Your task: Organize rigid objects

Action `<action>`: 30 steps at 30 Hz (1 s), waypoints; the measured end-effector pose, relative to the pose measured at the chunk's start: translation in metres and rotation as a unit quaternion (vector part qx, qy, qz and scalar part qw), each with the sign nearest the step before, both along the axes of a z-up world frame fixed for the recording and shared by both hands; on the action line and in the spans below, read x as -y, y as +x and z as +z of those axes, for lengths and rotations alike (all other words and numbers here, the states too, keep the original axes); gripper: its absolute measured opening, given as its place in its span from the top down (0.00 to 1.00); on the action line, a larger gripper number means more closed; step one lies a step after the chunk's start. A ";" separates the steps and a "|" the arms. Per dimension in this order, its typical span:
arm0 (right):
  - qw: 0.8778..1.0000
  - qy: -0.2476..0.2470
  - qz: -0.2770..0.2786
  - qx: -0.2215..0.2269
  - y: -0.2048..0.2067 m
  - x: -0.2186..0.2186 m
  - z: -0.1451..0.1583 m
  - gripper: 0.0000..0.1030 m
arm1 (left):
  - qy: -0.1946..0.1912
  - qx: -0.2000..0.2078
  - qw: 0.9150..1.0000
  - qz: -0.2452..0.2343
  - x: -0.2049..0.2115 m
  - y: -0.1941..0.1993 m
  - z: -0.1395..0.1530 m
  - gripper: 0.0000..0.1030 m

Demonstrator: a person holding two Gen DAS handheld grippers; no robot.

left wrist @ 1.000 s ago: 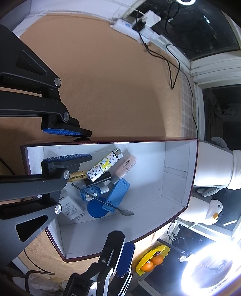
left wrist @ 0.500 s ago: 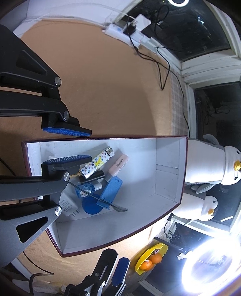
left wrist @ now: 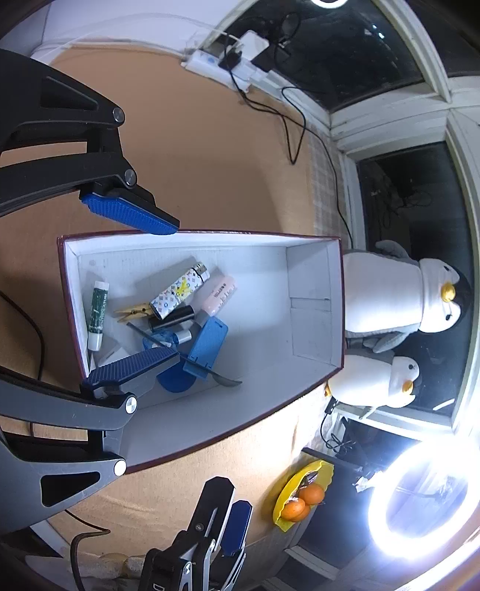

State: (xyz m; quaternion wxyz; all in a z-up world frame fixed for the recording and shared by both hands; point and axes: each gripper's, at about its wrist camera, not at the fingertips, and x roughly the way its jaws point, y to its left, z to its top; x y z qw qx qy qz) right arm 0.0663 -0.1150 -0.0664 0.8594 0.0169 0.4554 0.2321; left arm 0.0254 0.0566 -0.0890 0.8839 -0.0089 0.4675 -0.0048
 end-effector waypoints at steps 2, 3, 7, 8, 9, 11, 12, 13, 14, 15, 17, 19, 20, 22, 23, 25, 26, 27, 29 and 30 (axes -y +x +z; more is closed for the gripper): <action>1.000 -0.001 -0.002 0.000 -0.002 0.003 0.002 0.28 | 0.003 0.004 1.000 0.002 0.002 -0.001 0.003 0.31; 1.000 -0.004 -0.005 0.003 -0.004 0.004 0.003 0.27 | 0.004 0.008 1.000 0.005 0.003 -0.002 0.006 0.27; 1.000 -0.009 -0.022 0.013 -0.011 0.010 0.008 0.23 | 0.004 0.020 1.000 0.012 0.008 -0.005 0.013 0.23; 0.999 -0.011 -0.027 0.015 -0.011 0.011 0.009 0.23 | 0.007 0.023 1.000 0.014 0.010 -0.006 0.014 0.23; 0.999 -0.017 -0.036 0.019 -0.013 0.012 0.011 0.23 | 0.010 0.025 1.000 0.015 0.012 -0.006 0.015 0.23; 0.998 -0.031 -0.049 0.030 -0.018 0.013 0.015 0.23 | 0.010 0.025 1.000 0.014 0.015 -0.007 0.016 0.23; 0.997 -0.038 -0.055 0.037 -0.020 0.013 0.017 0.23 | 0.009 0.024 1.000 0.013 0.017 -0.007 0.016 0.23; 0.997 -0.041 -0.059 0.041 -0.021 0.014 0.019 0.22 | 0.010 0.024 1.000 0.013 0.019 -0.008 0.016 0.23; 0.996 -0.045 -0.063 0.044 -0.022 0.014 0.021 0.22 | 0.010 0.025 1.000 0.013 0.020 -0.009 0.017 0.23; 0.996 -0.047 -0.066 0.047 -0.025 0.015 0.022 0.21 | 0.010 0.027 1.000 0.013 0.021 -0.010 0.019 0.23; 0.995 -0.050 -0.071 0.053 -0.027 0.017 0.027 0.20 | 0.011 0.029 0.999 0.014 0.022 -0.012 0.021 0.23; 0.994 -0.053 -0.077 0.062 -0.030 0.019 0.032 0.17 | 0.012 0.033 0.999 0.014 0.023 -0.015 0.024 0.23; 0.994 -0.052 -0.078 0.064 -0.031 0.020 0.033 0.16 | 0.013 0.035 0.999 0.015 0.024 -0.016 0.026 0.23; 0.994 -0.046 -0.079 0.066 -0.032 0.022 0.036 0.16 | 0.015 0.038 0.999 0.017 0.024 -0.018 0.028 0.23; 0.994 -0.044 -0.080 0.066 -0.032 0.023 0.038 0.16 | 0.015 0.039 0.999 0.018 0.024 -0.018 0.029 0.23; 0.993 -0.044 -0.080 0.070 -0.032 0.024 0.039 0.16 | 0.016 0.041 0.999 0.019 0.024 -0.019 0.030 0.23; 0.993 -0.045 -0.080 0.071 -0.033 0.024 0.040 0.16 | 0.017 0.041 0.999 0.019 0.025 -0.020 0.031 0.23; 0.993 -0.045 -0.079 0.071 -0.033 0.024 0.040 0.16 | 0.017 0.041 0.999 0.019 0.025 -0.020 0.031 0.23; 0.993 -0.045 -0.077 0.072 -0.034 0.023 0.041 0.16 | 0.018 0.042 0.999 0.020 0.024 -0.020 0.031 0.23; 0.993 -0.046 -0.076 0.074 -0.034 0.022 0.041 0.16 | 0.019 0.042 0.999 0.021 0.024 -0.021 0.031 0.23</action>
